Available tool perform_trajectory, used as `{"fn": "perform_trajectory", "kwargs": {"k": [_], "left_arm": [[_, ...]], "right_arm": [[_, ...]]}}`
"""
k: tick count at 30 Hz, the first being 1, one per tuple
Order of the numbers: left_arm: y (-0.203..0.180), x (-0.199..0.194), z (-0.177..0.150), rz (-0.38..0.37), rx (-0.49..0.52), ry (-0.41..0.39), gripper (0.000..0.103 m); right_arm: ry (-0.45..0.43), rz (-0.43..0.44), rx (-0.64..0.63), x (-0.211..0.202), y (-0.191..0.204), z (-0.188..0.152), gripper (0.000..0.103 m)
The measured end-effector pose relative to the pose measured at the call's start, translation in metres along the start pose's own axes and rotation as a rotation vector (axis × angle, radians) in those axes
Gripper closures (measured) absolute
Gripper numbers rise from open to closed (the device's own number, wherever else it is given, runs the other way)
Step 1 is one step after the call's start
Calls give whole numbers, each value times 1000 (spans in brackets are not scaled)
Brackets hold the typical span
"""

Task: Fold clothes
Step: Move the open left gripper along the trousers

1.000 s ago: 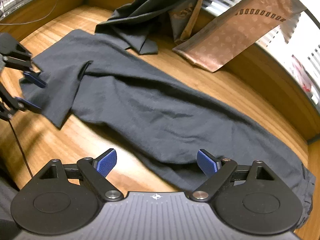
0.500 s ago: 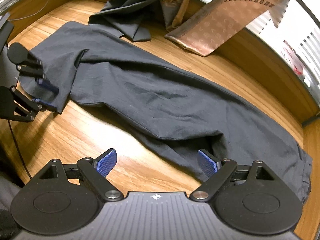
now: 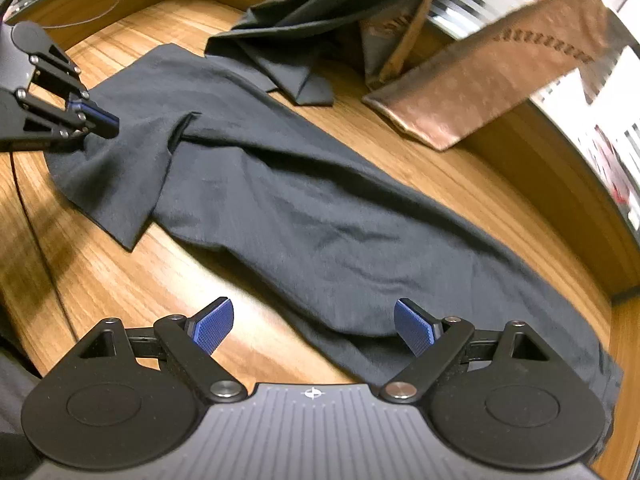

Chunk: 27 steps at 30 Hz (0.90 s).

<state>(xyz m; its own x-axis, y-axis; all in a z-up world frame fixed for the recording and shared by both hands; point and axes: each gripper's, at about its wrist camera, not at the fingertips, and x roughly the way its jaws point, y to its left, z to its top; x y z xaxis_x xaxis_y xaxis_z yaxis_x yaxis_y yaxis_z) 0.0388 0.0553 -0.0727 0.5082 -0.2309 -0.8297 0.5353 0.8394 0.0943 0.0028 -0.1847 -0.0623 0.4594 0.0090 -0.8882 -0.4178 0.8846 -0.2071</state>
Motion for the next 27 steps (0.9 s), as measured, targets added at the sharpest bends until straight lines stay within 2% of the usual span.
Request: {"fn": "perform_trajectory", "kwargs": {"k": [5,8,10,12,17,25,27], "left_arm": [[3,-2,-8,-32,-1,22,98],[-6,-3,-13,-62,5,29,78],[-17,-3,-15,-82,10,33,60],[-29,1,-14,-93,6,38,55],[-59,16,-10,-75,-40,55,53],[-81,44,0,41,-213,96,49],[-83,48,2,72,-224,101,50]], "right_arm": [[-9,17,-17,4,3,11,12],[-13,31,-20,4,4,14,12],[-13,35,-25,3,5,13,12],[-9,30,-31,3,6,10,12],[6,9,-32,-5,3,0,12],[40,-11,4,-21,-16,-28,12],[55,-11,-7,-22,-20,-34,12]]}}
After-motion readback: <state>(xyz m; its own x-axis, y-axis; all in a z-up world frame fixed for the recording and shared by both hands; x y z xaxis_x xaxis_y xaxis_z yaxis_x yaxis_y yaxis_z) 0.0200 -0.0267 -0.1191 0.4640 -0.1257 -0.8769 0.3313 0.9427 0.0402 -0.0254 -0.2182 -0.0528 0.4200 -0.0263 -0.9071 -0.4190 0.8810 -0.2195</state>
